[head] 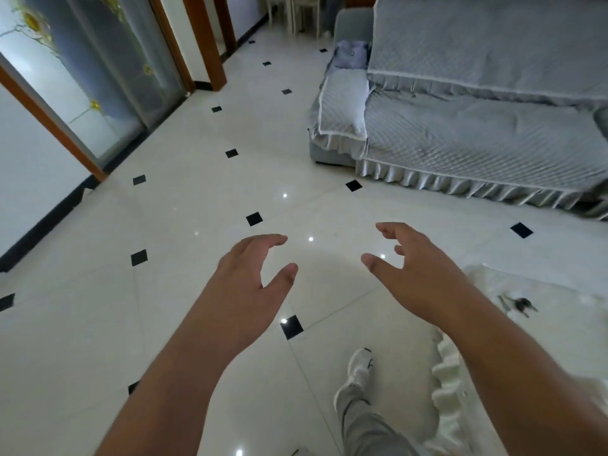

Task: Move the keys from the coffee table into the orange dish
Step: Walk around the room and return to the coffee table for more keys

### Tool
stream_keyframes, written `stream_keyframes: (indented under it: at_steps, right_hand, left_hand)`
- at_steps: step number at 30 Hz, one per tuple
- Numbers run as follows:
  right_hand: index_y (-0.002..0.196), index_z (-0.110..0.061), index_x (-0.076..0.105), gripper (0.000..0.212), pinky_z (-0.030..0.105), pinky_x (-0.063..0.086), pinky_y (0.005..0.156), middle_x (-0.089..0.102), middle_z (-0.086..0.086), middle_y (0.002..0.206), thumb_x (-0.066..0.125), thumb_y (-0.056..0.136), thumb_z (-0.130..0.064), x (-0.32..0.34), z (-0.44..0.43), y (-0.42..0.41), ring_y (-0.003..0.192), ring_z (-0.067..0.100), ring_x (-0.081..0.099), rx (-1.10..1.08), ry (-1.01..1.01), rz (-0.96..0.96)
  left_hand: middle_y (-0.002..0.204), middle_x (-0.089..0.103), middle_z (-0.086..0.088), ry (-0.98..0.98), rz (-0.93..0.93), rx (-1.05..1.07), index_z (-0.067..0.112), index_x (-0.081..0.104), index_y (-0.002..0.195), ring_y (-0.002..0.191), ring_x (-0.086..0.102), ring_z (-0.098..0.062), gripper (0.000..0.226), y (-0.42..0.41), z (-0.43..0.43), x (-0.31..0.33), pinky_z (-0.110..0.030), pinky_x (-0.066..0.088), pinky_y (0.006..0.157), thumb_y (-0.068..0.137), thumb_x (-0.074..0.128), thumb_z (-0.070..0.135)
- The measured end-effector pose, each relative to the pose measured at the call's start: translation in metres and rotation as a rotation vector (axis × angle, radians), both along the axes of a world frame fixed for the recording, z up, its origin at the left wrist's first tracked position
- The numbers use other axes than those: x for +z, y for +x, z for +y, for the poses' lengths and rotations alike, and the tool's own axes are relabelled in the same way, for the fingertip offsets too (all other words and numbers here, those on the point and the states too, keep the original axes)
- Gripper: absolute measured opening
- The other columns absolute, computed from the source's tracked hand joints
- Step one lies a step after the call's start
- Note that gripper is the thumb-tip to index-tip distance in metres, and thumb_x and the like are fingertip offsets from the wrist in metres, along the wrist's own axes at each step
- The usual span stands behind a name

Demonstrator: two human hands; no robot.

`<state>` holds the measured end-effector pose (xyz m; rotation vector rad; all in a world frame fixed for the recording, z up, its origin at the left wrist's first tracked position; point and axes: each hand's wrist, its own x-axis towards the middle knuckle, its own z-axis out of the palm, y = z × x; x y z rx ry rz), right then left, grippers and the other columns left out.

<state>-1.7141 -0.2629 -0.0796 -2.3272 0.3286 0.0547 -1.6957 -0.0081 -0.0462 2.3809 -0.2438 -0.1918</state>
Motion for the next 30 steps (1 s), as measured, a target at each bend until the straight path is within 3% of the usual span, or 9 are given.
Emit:
stream_keyframes:
  at_steps: [9, 14, 20, 26, 30]
  right_hand:
    - [0.139, -0.044, 0.038, 0.061, 0.030, 0.038, 0.087, 0.043, -0.017, 0.144, 0.056, 0.084, -0.062, 0.000, -0.063, 0.105, 0.120, 0.005, 0.050, -0.103, 0.072, -0.056]
    - [0.139, -0.043, 0.038, 0.061, 0.031, 0.039, 0.087, 0.043, -0.016, 0.143, 0.055, 0.084, -0.062, 0.011, -0.106, 0.156, 0.119, 0.006, 0.051, -0.137, 0.044, -0.081]
    - [0.139, -0.044, 0.038, 0.059, 0.031, 0.039, 0.087, 0.042, -0.017, 0.144, 0.053, 0.085, -0.063, 0.017, -0.162, 0.175, 0.115, 0.005, 0.051, -0.266, -0.003, -0.042]
    - [0.137, -0.046, 0.035, 0.058, 0.030, 0.039, 0.080, 0.041, -0.019, 0.144, 0.052, 0.085, -0.064, 0.008, -0.206, 0.194, 0.102, 0.002, 0.055, -0.478, -0.072, 0.022]
    - [0.139, -0.043, 0.037, 0.059, 0.030, 0.041, 0.083, 0.041, -0.017, 0.146, 0.052, 0.086, -0.063, 0.013, -0.229, 0.215, 0.104, 0.001, 0.050, -0.647, -0.102, 0.053]
  left_hand:
    - [0.125, 0.038, 0.037, 0.061, 0.019, -0.076, 0.059, 0.040, 0.124, 0.098, 0.035, 0.028, 0.039, 0.106, -0.067, 0.006, -0.017, 0.032, 0.081, 0.086, 0.049, 0.058]
    - [0.120, 0.038, 0.040, 0.030, -0.035, -0.136, 0.058, 0.040, 0.125, 0.099, 0.036, 0.027, 0.040, 0.169, -0.123, 0.010, -0.010, 0.032, 0.076, 0.086, 0.049, 0.057]
    - [0.126, 0.037, 0.037, 0.006, -0.013, -0.280, 0.061, 0.039, 0.123, 0.098, 0.035, 0.029, 0.039, 0.222, -0.185, 0.004, -0.019, 0.034, 0.083, 0.086, 0.049, 0.058]
    - [0.126, 0.038, 0.037, -0.020, -0.025, -0.493, 0.058, 0.040, 0.124, 0.115, 0.038, 0.013, 0.038, 0.300, -0.258, -0.004, -0.023, 0.033, 0.091, 0.086, 0.050, 0.057]
    - [0.124, 0.041, 0.035, -0.031, -0.049, -0.674, 0.055, 0.042, 0.125, 0.120, 0.037, 0.008, 0.039, 0.359, -0.306, -0.008, -0.026, 0.035, 0.094, 0.086, 0.050, 0.056]
